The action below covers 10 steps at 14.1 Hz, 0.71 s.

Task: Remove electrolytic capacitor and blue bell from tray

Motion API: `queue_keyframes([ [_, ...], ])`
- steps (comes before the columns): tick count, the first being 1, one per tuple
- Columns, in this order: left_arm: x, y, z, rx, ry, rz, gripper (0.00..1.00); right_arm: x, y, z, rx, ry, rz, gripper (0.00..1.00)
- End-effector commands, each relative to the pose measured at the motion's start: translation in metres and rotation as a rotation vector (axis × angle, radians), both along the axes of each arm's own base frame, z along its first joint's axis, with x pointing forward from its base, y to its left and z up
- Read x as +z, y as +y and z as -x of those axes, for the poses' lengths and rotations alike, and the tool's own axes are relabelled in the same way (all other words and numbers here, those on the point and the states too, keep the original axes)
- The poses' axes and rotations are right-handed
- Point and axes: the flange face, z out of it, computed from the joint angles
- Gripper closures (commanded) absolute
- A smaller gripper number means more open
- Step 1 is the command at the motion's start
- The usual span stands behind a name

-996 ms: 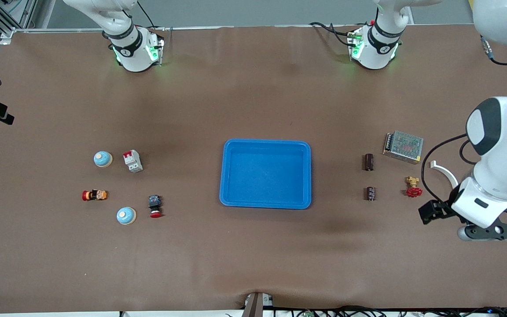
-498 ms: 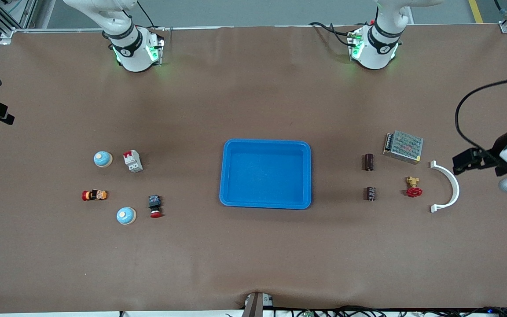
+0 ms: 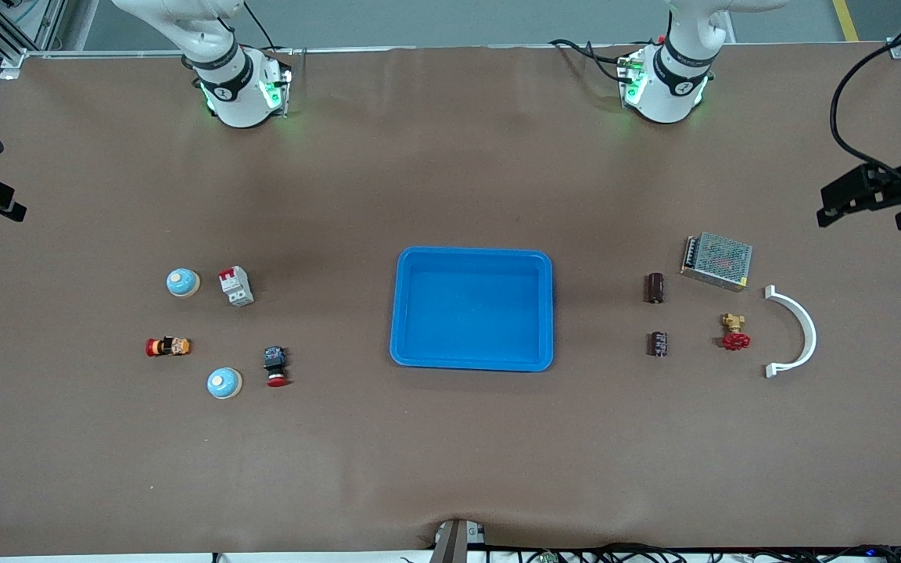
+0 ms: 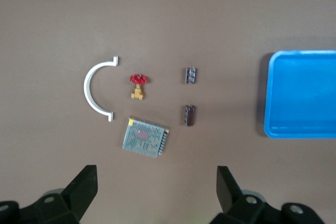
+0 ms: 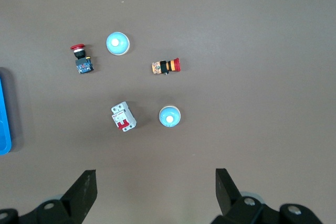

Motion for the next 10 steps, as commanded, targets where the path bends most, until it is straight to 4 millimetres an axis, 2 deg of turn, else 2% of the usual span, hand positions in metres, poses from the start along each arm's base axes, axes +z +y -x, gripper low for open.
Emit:
queue_keyframes([
  [1,0.004,-0.004,0.013,-0.004,0.027,0.015,0.00,0.002,-0.002,0.002,0.004,0.004,0.014,0.00],
  [3,0.012,-0.003,0.028,-0.009,0.065,0.010,0.00,0.002,-0.002,0.002,0.004,0.004,0.014,0.00],
  [6,0.019,-0.001,0.039,-0.004,0.076,0.012,0.00,0.002,-0.002,0.002,0.004,0.004,0.014,0.00],
  [10,-0.001,0.005,0.039,-0.004,0.106,0.009,0.00,0.002,-0.002,0.002,0.004,0.004,0.014,0.00],
])
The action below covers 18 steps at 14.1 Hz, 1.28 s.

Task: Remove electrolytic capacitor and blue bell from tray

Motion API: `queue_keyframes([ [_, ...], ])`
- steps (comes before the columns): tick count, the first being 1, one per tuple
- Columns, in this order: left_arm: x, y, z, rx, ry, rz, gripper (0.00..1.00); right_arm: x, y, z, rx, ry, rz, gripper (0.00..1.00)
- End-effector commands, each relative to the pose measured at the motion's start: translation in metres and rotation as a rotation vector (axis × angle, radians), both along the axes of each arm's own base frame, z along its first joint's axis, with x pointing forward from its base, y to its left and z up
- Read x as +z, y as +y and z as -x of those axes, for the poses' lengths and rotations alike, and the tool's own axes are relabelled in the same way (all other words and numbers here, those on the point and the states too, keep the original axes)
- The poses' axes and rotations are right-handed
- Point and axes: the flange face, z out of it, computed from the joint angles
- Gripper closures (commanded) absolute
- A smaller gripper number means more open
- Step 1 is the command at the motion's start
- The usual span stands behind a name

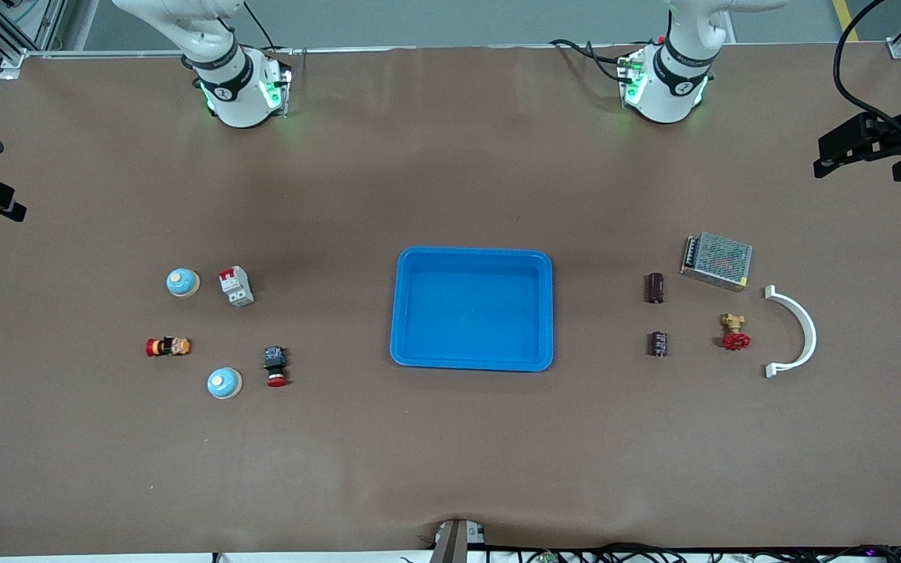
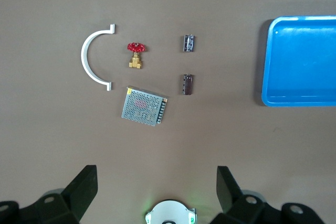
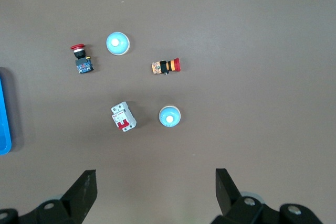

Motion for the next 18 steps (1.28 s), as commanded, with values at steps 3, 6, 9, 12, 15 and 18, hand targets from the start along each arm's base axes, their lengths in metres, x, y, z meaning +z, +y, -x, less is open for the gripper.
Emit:
queue_keyframes([
  [3,-0.028,0.003,0.014,-0.006,-0.037,0.020,0.00,0.002,-0.002,0.002,0.005,0.003,0.014,0.00],
  [6,-0.031,0.005,0.015,-0.035,-0.043,0.024,0.00,0.002,-0.002,0.002,0.005,0.003,0.014,0.00],
  [9,-0.031,0.007,0.015,-0.050,-0.043,0.028,0.00,0.002,-0.002,0.002,0.005,0.003,0.014,0.00],
  [12,-0.032,0.010,0.015,-0.050,-0.042,0.030,0.00,0.002,-0.002,0.002,0.005,0.003,0.014,0.00],
  [15,-0.033,0.015,0.015,-0.041,-0.040,0.033,0.00,0.001,-0.003,0.003,0.003,0.005,0.014,0.00],
  [18,-0.035,0.017,0.013,-0.050,-0.039,0.033,0.00,0.001,-0.003,0.002,0.005,0.003,0.014,0.00],
])
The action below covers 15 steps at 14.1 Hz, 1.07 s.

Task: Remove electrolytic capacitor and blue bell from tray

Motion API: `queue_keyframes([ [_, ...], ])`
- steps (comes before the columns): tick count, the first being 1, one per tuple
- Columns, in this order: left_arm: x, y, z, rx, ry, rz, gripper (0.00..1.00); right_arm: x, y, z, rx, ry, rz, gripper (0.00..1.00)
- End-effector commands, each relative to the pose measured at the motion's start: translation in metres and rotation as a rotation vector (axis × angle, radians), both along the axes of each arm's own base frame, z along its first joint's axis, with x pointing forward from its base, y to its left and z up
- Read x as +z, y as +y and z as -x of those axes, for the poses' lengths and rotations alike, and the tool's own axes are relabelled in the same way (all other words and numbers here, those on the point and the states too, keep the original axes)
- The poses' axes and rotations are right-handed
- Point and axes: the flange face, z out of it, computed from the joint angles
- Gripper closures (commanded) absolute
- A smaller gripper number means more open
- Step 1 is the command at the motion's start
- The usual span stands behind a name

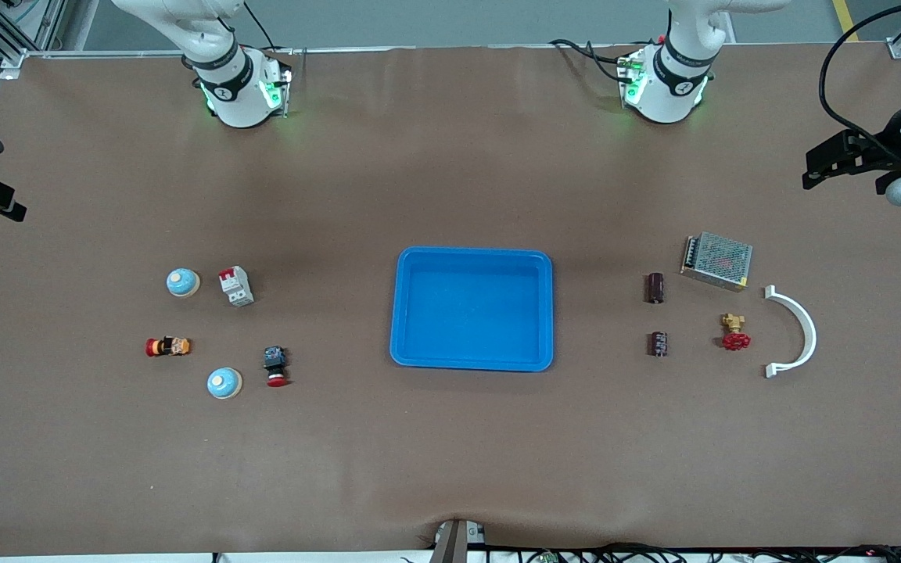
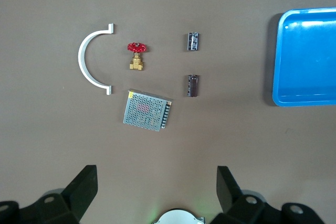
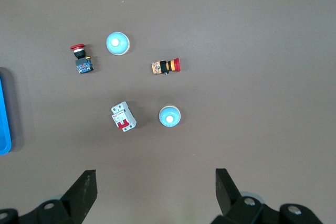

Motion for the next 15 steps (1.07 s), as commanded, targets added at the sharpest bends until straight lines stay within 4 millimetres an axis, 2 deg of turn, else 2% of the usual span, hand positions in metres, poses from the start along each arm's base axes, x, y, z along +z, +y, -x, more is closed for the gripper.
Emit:
queue_keyframes([
  [1,0.000,0.002,0.003,-0.016,-0.017,0.025,0.00,0.003,-0.002,0.002,0.006,-0.001,0.016,0.00],
  [6,-0.006,-0.001,-0.010,-0.019,-0.035,0.016,0.00,0.002,-0.002,0.002,0.007,0.002,0.019,0.00],
  [9,0.000,-0.006,-0.022,-0.022,-0.055,0.008,0.00,0.003,-0.003,0.002,0.006,0.001,0.019,0.00],
  [15,0.008,-0.002,-0.021,-0.016,-0.072,0.011,0.00,0.004,-0.002,0.003,0.009,-0.002,0.019,0.00],
])
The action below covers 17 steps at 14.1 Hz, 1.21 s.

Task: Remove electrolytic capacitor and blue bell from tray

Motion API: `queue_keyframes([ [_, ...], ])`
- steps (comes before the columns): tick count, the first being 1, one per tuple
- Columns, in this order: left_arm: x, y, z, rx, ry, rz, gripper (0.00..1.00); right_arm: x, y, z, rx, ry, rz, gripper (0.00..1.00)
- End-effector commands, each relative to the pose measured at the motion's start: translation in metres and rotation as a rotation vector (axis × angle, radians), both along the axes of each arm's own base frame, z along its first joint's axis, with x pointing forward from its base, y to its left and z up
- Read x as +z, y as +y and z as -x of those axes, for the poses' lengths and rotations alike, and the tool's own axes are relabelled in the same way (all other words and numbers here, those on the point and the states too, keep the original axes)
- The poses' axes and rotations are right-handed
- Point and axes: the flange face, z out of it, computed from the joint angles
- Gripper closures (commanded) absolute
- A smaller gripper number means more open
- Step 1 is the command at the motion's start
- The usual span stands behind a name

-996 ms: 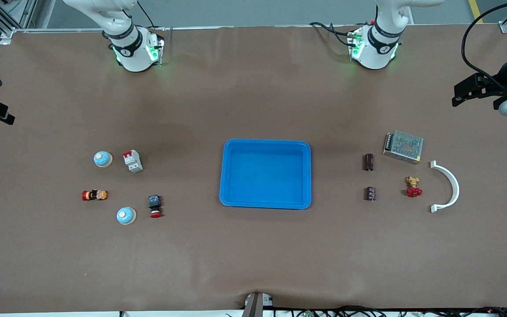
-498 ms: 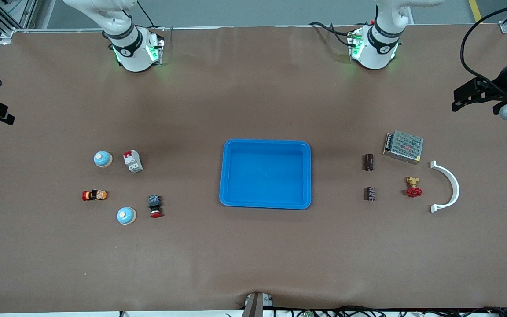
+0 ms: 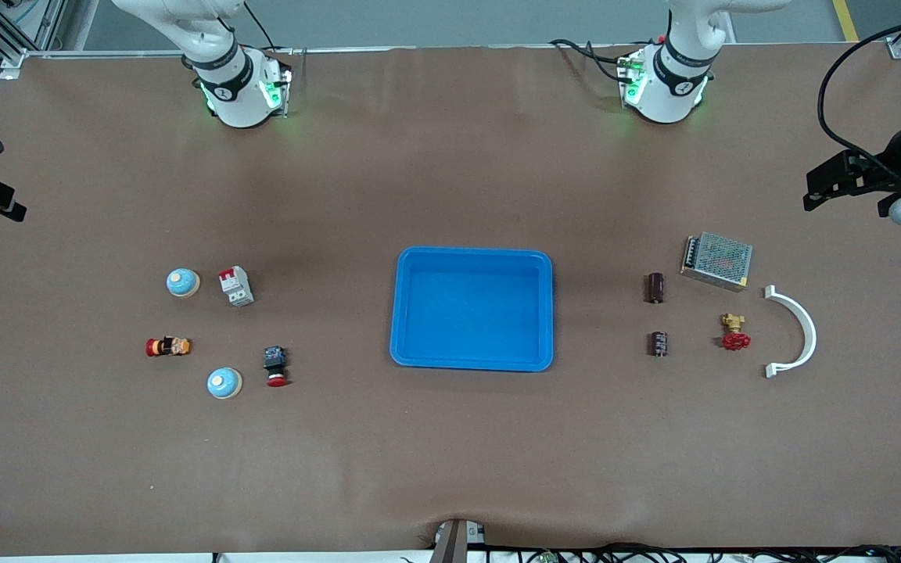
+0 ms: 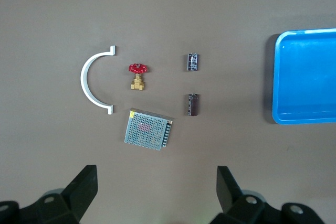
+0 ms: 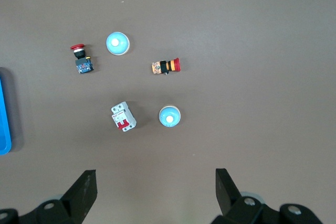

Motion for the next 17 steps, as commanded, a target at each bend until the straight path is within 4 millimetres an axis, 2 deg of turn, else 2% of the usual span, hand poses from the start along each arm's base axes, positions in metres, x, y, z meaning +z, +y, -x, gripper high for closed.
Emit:
queue_keyframes([
  [1,0.0091,0.0046,0.0001,-0.005,-0.014,0.015,0.00,0.0049,-0.0025,0.0031,0.009,-0.004,0.019,0.00],
  [17,0.0152,0.0079,-0.0010,0.000,-0.045,0.017,0.00,0.0045,0.0009,0.0045,0.010,0.004,0.020,0.00],
])
